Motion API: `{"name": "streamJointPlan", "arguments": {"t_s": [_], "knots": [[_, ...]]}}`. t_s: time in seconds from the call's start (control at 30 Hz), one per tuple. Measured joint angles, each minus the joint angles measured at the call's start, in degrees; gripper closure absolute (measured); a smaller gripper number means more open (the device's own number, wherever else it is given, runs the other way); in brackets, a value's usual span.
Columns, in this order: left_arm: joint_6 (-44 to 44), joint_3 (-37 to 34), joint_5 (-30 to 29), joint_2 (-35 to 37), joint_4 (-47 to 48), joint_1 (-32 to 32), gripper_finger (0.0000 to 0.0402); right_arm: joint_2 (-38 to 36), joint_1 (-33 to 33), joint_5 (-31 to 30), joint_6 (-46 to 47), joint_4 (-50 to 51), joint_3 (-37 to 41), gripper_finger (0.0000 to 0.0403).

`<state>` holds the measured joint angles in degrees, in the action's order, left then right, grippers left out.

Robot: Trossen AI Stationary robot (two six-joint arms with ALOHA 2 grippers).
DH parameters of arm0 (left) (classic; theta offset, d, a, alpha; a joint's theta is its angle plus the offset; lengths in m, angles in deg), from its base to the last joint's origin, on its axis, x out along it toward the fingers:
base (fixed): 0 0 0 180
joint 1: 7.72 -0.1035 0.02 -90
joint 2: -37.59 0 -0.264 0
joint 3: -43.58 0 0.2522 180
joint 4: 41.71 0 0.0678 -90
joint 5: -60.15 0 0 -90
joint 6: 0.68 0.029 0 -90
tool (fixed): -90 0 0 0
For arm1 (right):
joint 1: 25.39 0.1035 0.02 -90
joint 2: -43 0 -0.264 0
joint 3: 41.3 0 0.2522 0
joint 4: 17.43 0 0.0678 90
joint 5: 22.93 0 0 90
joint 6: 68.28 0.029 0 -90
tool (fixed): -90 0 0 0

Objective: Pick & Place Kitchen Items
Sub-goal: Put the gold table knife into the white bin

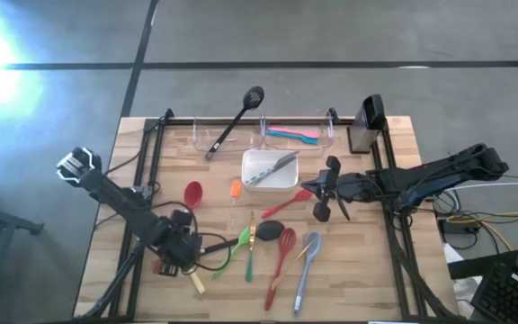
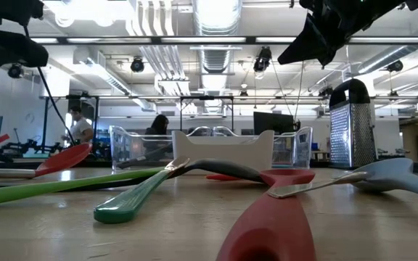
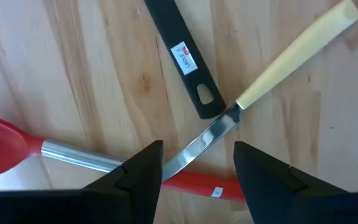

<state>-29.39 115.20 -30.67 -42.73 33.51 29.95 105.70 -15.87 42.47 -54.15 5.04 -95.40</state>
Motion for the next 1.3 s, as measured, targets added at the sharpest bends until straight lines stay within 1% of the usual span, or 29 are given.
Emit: {"name": "streamJointPlan", "arguments": {"t_s": [0.17, 0.27, 0.43, 0.57, 0.73, 1.07, 1.3], "knots": [[1.01, -0.04, 0.00, -1.42, -1.26, -0.02, 0.0162, 0.04, 0.00, 0.01, 0.04, -0.04, 0.00, 0.0394], [5.33, -0.04, 2.26, -1.91, -4.38, 0.04, 0.0153, 0.04, 0.00, 0.02, 0.04, -0.07, 0.00, 0.0394], [8.62, -0.04, 3.64, -3.86, -9.47, 0.59, 0.0155, 0.04, 0.00, 0.04, 0.04, -0.09, 0.00, 0.0394], [11.39, -0.04, 5.33, -7.03, -9.41, 1.25, 0.0156, 0.04, 0.00, 0.04, 0.04, -0.09, 0.00, 0.0394], [14.34, 0.09, 8.86, -10.70, -9.41, 1.70, 0.0156, 0.04, 0.00, 0.06, 0.03, -0.09, 0.00, 0.0394], [19.07, 1.22, 8.64, -13.65, -10.47, 1.70, 0.0157, 0.04, 0.00, 0.07, -0.17, -0.55, -0.02, 0.0394], [22.12, 1.16, 8.44, -14.95, -12.19, 1.77, 0.0167, 0.02, 0.00, 0.04, -0.36, -0.52, -0.02, 0.0394]]}}
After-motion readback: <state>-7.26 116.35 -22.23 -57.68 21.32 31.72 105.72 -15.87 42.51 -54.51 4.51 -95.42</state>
